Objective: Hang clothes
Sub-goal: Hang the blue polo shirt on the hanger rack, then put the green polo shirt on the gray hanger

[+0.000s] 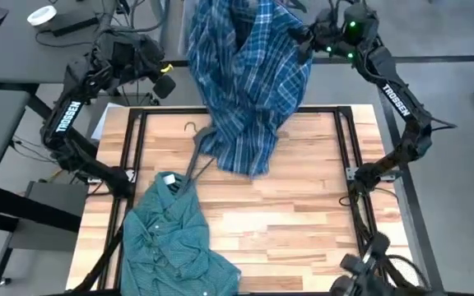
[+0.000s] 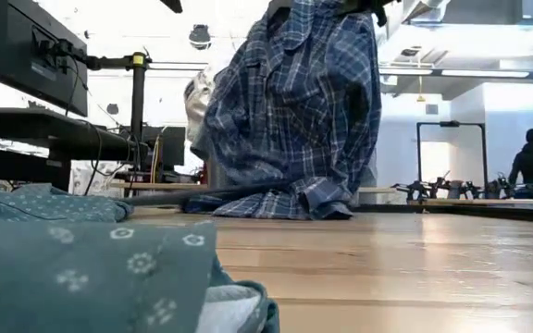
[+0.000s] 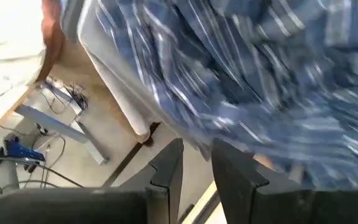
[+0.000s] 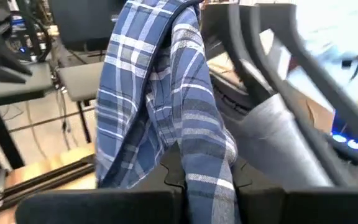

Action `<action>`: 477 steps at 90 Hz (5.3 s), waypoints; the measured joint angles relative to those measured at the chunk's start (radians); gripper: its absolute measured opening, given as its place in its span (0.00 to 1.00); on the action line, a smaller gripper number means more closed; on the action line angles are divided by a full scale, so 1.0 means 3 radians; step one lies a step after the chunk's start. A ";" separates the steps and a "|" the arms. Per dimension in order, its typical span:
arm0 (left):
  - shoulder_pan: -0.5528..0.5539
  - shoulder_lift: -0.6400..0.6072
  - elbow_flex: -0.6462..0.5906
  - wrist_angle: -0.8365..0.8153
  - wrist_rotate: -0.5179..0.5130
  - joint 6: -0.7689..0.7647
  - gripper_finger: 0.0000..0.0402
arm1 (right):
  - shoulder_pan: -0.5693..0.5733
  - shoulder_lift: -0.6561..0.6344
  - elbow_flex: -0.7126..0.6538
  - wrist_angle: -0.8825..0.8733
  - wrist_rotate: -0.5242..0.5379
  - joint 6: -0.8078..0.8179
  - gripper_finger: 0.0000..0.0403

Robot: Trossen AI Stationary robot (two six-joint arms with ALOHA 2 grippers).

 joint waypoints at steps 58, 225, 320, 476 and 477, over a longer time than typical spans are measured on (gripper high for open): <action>-0.0003 -0.0001 -0.0112 0.0043 0.0000 -0.0150 0.17 | -0.0243 0.0337 0.0013 -0.0003 0.0003 0.0087 0.06; -0.1565 -0.0118 -0.2388 0.1929 0.0853 -0.2374 0.17 | 0.1964 -0.1806 -0.1721 -0.0901 0.0615 0.0181 0.49; -0.4064 -0.0861 -0.3145 0.0296 0.0366 -0.4165 0.17 | 0.3340 -0.0176 -0.1858 0.0387 0.0614 0.1589 0.49; -0.5069 -0.1207 -0.3275 0.0372 0.0203 -0.5508 0.17 | 0.4327 0.1524 0.0775 -0.2871 0.1628 0.1729 0.30; -0.5044 -0.1207 -0.3242 0.0349 0.0180 -0.5476 0.17 | 0.4316 0.1491 0.0775 -0.2826 0.1678 0.1700 0.30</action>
